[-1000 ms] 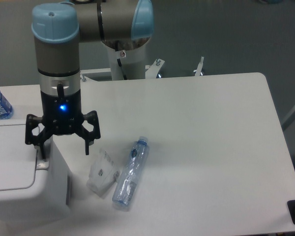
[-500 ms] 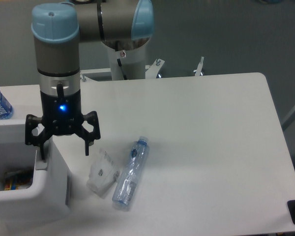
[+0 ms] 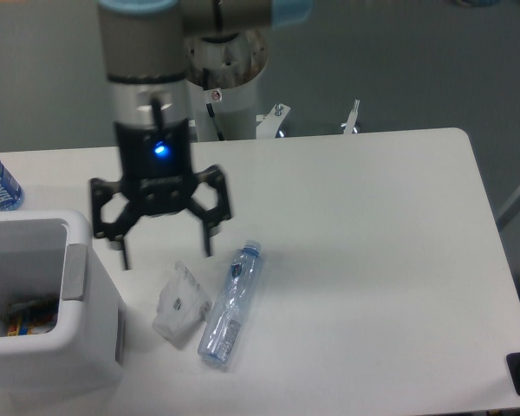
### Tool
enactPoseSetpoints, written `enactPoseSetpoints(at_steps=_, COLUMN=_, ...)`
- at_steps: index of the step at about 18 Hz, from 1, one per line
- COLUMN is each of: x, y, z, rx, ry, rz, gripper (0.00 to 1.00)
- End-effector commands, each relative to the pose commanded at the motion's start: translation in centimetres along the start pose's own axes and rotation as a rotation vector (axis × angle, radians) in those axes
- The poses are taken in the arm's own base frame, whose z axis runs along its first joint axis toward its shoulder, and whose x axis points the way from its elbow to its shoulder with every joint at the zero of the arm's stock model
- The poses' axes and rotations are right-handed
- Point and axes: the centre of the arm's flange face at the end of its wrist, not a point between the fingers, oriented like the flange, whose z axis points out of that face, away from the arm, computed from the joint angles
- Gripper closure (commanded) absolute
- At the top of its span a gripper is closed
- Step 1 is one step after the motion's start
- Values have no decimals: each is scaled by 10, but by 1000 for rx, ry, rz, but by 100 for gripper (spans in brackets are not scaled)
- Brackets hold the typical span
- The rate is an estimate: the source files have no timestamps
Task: Open the trash can
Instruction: 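Raise the gripper away from the opened trash can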
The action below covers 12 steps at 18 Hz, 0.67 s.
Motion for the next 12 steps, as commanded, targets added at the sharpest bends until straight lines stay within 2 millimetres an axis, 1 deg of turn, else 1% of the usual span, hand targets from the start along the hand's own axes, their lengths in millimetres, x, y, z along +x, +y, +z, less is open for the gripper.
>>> enactPoseSetpoints(at_steps=1, x=-7, y=1, z=-5, rx=-1, ry=-21, rz=54, gripper=0)
enactPoseSetpoints(at_steps=2, x=-22, y=3, z=-5, rx=-27, ry=-44, rz=108, gripper=0)
enactPoseSetpoints(at_steps=3, x=-36, y=6, z=-6, rx=-68, ry=-56, rz=170, gripper=0)
enactPoseSetpoints(at_steps=5, x=-55, y=14, z=-8, rx=-161, ry=-57, rz=305, gripper=0)
enactPoseSetpoints(at_steps=7, x=-80, y=19, z=-12, rx=-239, ry=-59, rz=432, gripper=0)
enactPoseSetpoints(at_steps=9, x=-99, y=24, z=-15, rx=-293, ry=-58, rz=539, gripper=0)
enactPoseSetpoints(at_steps=10, x=-106, y=27, z=-13, rx=-310, ry=-56, rz=573, gripper=0)
enactPoseSetpoints(at_steps=12, x=-126, y=29, z=-14, rx=-320, ry=-66, rz=576, gripper=0)
